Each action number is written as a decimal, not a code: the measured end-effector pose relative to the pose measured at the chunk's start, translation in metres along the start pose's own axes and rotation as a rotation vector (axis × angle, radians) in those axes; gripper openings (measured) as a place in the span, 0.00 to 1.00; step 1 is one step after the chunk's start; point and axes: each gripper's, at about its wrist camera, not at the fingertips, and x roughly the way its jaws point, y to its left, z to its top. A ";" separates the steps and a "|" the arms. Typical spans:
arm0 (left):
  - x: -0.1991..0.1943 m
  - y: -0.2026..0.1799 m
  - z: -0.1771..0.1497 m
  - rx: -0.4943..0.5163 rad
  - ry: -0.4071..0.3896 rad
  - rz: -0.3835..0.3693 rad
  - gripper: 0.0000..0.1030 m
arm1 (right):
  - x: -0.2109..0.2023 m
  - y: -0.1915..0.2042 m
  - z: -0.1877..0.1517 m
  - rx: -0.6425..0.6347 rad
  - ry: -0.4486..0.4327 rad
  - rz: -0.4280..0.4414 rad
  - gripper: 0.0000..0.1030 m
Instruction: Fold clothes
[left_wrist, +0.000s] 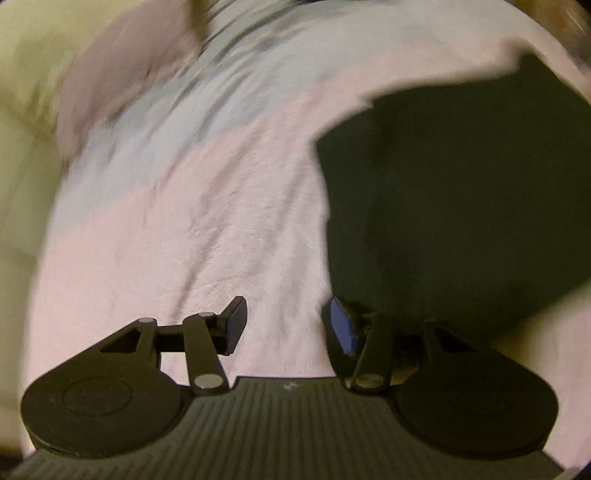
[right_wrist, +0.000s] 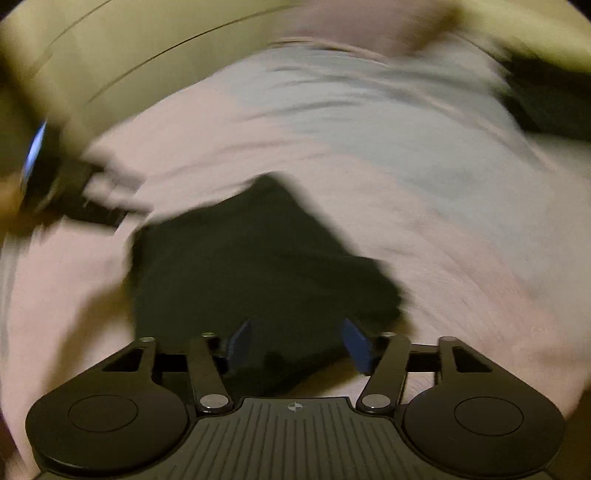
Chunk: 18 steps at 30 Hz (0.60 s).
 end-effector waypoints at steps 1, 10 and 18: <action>-0.009 -0.019 -0.010 0.100 -0.031 0.012 0.53 | 0.001 0.023 -0.003 -0.106 0.004 0.018 0.66; 0.022 -0.121 -0.055 0.675 -0.196 0.214 0.58 | 0.062 0.160 -0.060 -0.682 0.118 -0.184 0.71; 0.070 -0.106 -0.050 0.672 -0.085 0.223 0.16 | 0.105 0.172 -0.084 -0.855 0.147 -0.314 0.77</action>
